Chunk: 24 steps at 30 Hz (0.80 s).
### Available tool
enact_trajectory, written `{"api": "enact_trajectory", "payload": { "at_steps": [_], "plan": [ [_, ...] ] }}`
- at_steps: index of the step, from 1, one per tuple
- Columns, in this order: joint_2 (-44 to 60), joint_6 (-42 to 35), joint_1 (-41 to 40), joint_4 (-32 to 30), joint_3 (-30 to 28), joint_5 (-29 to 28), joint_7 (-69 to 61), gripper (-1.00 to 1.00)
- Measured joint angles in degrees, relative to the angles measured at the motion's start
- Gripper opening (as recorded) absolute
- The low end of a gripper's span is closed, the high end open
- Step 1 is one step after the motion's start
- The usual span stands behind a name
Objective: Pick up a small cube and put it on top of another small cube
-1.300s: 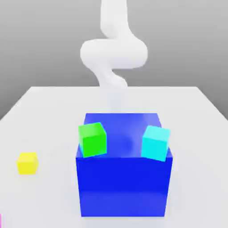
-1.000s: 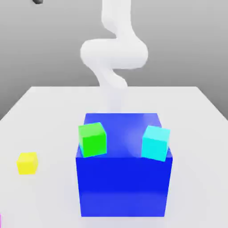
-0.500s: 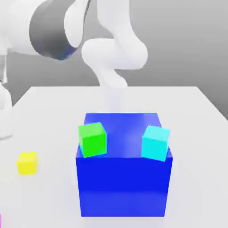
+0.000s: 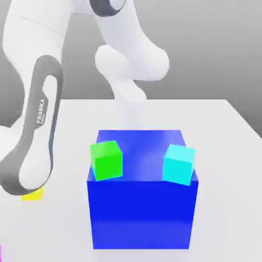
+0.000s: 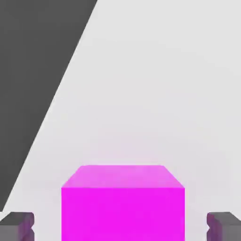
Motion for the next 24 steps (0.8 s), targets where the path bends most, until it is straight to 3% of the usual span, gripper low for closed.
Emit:
{"api": "enact_trajectory", "payload": {
  "at_steps": [5, 11, 24],
  "plan": [
    [-1.0, -0.8, 0.2, -0.2, -0.3, -0.2, 0.2, -1.00],
    [-12.8, -8.9, 3.4, -3.7, -1.1, -3.1, 2.1, -1.00],
    [-40.1, -25.7, 13.1, -13.5, 4.2, -8.7, 5.5, -1.00]
  ]
}}
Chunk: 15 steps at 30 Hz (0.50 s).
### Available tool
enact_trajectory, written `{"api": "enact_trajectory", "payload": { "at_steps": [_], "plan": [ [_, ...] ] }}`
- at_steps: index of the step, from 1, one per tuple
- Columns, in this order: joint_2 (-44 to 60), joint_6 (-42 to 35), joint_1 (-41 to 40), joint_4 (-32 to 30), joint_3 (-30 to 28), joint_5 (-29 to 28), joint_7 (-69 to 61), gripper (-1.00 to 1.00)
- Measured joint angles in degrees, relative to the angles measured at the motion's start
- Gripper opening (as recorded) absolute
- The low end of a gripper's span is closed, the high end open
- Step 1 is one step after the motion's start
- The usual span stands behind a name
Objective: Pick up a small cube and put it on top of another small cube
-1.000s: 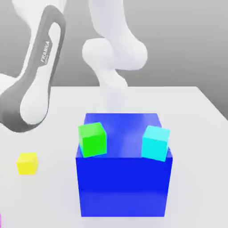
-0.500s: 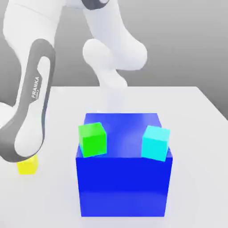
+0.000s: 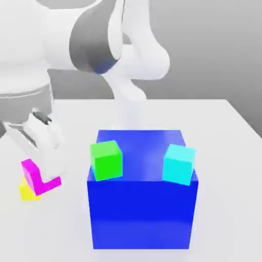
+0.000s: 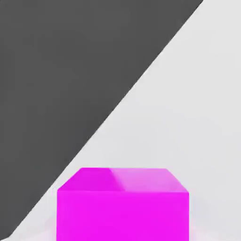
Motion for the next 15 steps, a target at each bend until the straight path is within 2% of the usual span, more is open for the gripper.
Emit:
{"api": "enact_trajectory", "payload": {
  "at_steps": [7, 11, 12, 15],
  "plan": [
    [-14.0, -8.8, 3.0, -5.3, 4.4, -1.4, 1.1, -1.00],
    [-12.6, -2.1, 3.4, -10.6, 5.0, -1.5, 1.1, -1.00],
    [-12.0, -0.6, 3.4, -11.6, 5.1, -1.5, 1.1, 1.00],
    [-12.0, -0.6, 3.4, -11.6, 5.1, -1.4, 1.1, 1.00]
  ]
}}
